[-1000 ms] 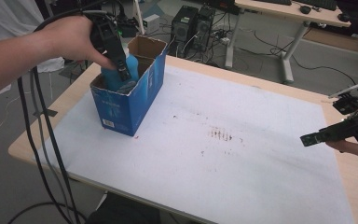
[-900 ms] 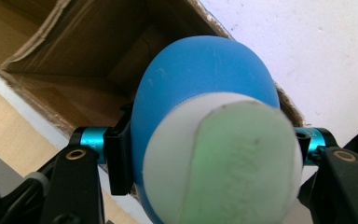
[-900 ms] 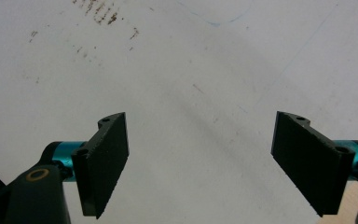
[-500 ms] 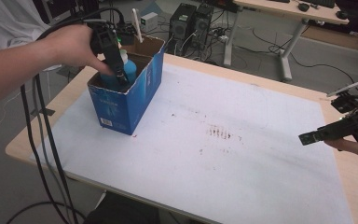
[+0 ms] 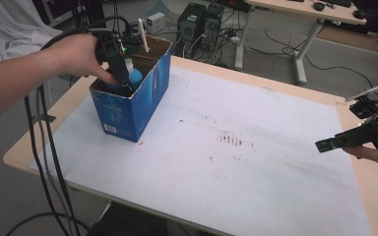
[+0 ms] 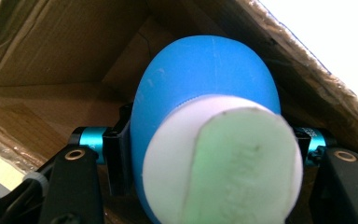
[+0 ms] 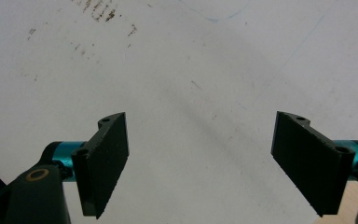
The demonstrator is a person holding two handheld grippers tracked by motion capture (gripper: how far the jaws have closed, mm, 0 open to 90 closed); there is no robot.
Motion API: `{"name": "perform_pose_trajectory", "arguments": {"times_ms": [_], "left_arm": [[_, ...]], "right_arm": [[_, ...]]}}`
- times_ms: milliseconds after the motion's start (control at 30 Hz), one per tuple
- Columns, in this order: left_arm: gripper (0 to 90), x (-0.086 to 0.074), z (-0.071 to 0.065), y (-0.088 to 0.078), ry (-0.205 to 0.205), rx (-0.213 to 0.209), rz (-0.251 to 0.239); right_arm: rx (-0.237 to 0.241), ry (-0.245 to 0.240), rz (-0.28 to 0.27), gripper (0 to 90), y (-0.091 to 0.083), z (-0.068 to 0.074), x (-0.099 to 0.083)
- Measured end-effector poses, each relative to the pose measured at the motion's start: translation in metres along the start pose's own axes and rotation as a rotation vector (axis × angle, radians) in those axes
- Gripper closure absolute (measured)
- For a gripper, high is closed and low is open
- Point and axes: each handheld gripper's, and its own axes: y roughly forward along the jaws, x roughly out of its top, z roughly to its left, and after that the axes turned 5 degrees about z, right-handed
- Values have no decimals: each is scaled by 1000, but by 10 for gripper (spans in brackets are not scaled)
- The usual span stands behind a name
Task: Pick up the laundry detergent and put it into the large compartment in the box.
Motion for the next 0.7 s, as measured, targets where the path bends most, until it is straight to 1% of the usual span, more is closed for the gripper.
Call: {"name": "perform_pose_trajectory", "arguments": {"times_ms": [33, 67, 100, 167, 200, 233, 333, 400, 467, 700], "left_arm": [[373, 0, 0, 0, -6, 5, 0], [367, 0, 0, -1, -7, 14, -13], [335, 0, 1, -4, -17, 14, -26], [320, 0, 1, -6, -42, 8, -42], [318, 0, 1, -6, -42, 8, -42], [319, -1, 2, -8, -25, 11, -17], [316, -4, 2, -6, -25, 9, -10], [289, -5, 2, -5, -23, 5, -9], [289, -5, 2, -5, -14, 3, -7], [267, -5, 2, -5, -6, -2, -11]], "right_arm": [[0, 3, 0, 183, 0, 0, 0], [-1, 0, -1, 183, 0, 0, 0], [0, -1, -2, 183, -1, 0, 0], [-1, 2, -3, 183, -1, 0, 0], [0, 2, -4, 183, -1, 0, 0], [-1, 2, -3, 183, -1, 0, 0], [0, 4, -2, 183, -1, 1, -1], [2, 2, -4, 183, -1, 1, -1], [3, 0, -3, 183, -1, 0, -1], [5, -7, -5, 183, -1, 1, 0]]}}
